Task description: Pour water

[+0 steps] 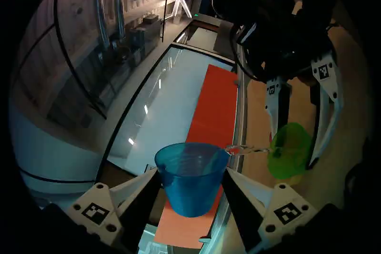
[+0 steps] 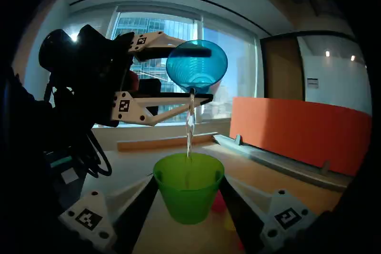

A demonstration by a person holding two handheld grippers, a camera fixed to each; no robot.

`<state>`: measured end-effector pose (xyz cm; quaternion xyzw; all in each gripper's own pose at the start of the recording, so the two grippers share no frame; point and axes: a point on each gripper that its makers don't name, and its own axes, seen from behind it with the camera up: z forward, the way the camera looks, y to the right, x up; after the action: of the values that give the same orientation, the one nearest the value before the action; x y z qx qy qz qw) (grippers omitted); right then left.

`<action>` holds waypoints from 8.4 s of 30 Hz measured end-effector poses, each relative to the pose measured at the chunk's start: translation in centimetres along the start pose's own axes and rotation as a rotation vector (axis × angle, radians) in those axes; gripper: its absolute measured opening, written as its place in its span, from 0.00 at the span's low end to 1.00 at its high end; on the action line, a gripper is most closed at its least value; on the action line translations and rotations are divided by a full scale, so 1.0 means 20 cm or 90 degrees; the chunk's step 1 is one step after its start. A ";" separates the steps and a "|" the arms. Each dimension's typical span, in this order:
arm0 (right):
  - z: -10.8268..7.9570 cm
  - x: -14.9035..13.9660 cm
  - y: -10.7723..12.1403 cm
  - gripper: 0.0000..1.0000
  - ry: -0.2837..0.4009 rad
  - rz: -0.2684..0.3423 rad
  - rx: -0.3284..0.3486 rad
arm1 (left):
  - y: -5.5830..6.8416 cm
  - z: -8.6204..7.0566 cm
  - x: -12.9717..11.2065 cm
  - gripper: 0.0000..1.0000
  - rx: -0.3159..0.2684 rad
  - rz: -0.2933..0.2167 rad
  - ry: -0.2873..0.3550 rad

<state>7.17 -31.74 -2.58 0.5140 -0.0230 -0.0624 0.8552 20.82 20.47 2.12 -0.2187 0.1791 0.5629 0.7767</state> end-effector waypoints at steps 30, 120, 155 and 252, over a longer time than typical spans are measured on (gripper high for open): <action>-0.01 0.00 0.00 0.90 0.002 -0.003 -0.002 | -0.03 -0.01 0.04 0.83 0.014 0.077 -0.002; -0.04 0.06 0.04 0.89 0.023 -0.001 -0.023 | -0.08 0.01 -0.03 0.83 0.025 -0.087 -0.014; -0.15 0.17 0.06 0.89 0.053 0.000 -0.050 | -0.17 -0.05 -0.21 0.83 0.034 -0.657 0.027; -0.47 -0.57 0.34 0.90 -0.228 0.037 -0.093 | 1.24 -0.20 -0.58 0.84 -0.354 -0.628 -0.224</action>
<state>-2.54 -18.79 -0.77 0.4301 -0.1852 -0.1297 0.8740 -6.36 15.83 1.49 -0.3750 -0.2290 0.1891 0.8781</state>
